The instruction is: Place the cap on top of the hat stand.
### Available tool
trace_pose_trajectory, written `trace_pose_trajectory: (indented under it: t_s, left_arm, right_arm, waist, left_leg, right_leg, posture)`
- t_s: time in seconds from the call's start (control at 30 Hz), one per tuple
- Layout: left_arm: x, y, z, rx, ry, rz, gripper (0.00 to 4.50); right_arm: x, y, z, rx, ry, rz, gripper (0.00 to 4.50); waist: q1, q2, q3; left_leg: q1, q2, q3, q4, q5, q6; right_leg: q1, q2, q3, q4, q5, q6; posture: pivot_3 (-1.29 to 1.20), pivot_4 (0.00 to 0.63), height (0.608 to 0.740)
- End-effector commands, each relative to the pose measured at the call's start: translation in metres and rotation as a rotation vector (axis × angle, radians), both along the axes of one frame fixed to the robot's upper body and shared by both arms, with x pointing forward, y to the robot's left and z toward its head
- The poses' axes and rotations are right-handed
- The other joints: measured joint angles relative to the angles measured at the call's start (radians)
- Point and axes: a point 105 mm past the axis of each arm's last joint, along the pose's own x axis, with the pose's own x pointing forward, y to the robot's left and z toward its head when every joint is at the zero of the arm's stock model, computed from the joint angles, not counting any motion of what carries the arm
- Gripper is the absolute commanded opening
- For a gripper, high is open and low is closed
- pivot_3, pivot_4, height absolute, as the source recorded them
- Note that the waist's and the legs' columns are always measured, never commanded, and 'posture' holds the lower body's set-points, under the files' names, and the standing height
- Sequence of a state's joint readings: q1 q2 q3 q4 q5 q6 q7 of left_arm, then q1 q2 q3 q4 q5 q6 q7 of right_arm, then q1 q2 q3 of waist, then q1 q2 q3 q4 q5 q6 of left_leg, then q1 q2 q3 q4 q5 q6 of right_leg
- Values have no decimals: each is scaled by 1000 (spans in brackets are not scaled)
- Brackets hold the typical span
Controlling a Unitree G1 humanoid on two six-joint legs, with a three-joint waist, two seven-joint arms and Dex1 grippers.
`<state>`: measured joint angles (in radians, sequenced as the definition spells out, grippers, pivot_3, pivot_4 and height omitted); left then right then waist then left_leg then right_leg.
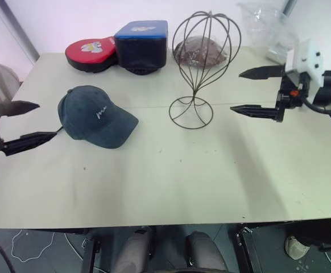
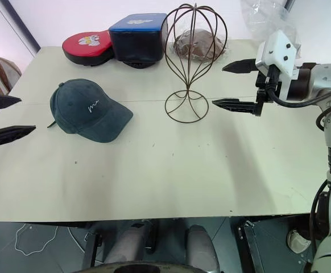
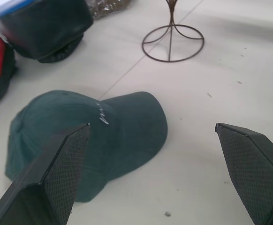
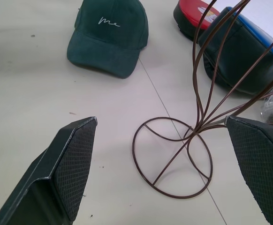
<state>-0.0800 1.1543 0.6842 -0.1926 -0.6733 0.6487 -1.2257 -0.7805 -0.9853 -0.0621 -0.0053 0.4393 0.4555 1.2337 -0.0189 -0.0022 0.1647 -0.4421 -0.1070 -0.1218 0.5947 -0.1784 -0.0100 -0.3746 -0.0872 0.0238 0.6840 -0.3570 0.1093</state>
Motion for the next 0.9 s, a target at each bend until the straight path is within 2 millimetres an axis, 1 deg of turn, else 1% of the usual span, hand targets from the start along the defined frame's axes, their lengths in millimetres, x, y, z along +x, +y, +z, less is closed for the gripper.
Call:
trace_pose_trajectory:
  t_s: [0.03,0.17,0.23,0.33,0.43,0.5,0.57,0.63,0.73,0.8,0.9]
  left_arm:
    - [-2,-9,3,0,-23,-20,4500]
    - [-2,-21,-6,-4,-17,-35,4500]
    - [3,-29,-12,10,-40,-22,4500]
    - [11,-43,-19,25,-95,5,4500]
    - [21,-65,-29,46,-129,39,4500]
    - [29,-79,-39,74,-154,83,4500]
    - [36,-85,-51,156,-186,122,4500]
    - [40,-90,-62,228,-212,152,4500]
    - [43,-97,-85,370,-261,202,4500]
    - [44,-94,-89,459,-310,234,4500]
    - [45,-87,-86,588,-419,273,4500]
  right_arm:
    - [-7,6,21,37,-90,13,4455]
    - [-10,10,21,60,-92,14,4455]
    - [-11,13,19,66,-90,19,4455]
    - [-12,17,18,82,-88,21,4455]
    - [-15,20,13,93,-79,25,4455]
    - [-16,22,12,105,-77,23,4455]
    - [-18,24,10,116,-75,23,4455]
    - [-19,25,9,124,-73,22,4455]
    - [-21,25,5,137,-68,16,4455]
    - [-22,26,4,143,-66,14,4455]
    - [-23,28,2,151,-62,11,4455]
  waist:
    - [0,0,0]
    - [0,0,0]
    - [1,0,0]
    - [3,0,0]
    - [7,-1,0]
    - [7,-1,0]
    - [6,-1,0]
    - [5,-1,0]
    - [3,-1,0]
    - [5,-1,0]
    - [7,-1,0]
  left_leg:
    - [0,0,0,0,0,0]
    - [0,0,0,0,0,0]
    - [0,0,0,0,0,0]
    - [0,0,0,1,0,0]
    - [0,0,0,2,0,0]
    - [0,0,0,2,0,0]
    - [0,0,0,3,0,0]
    - [0,0,1,3,0,0]
    - [0,0,1,2,0,0]
    - [0,0,1,2,0,1]
    - [0,0,1,2,0,1]
  right_leg:
    - [0,0,0,0,0,0]
    - [0,0,0,0,0,0]
    - [0,0,0,0,0,0]
    - [1,0,0,0,0,0]
    - [1,0,0,1,0,0]
    - [1,0,0,1,0,0]
    - [1,0,0,1,0,1]
    - [1,0,0,1,0,1]
    - [1,1,1,1,0,1]
    - [1,1,1,2,0,1]
    - [1,1,1,1,0,1]
  posture:
    - [0,150,740]
    - [0,150,740]
    - [0,150,740]
    - [0,150,740]
    - [0,150,740]
    - [0,150,740]
    - [0,150,740]
    - [0,150,740]
    - [0,150,740]
    - [0,150,740]
    - [0,150,740]
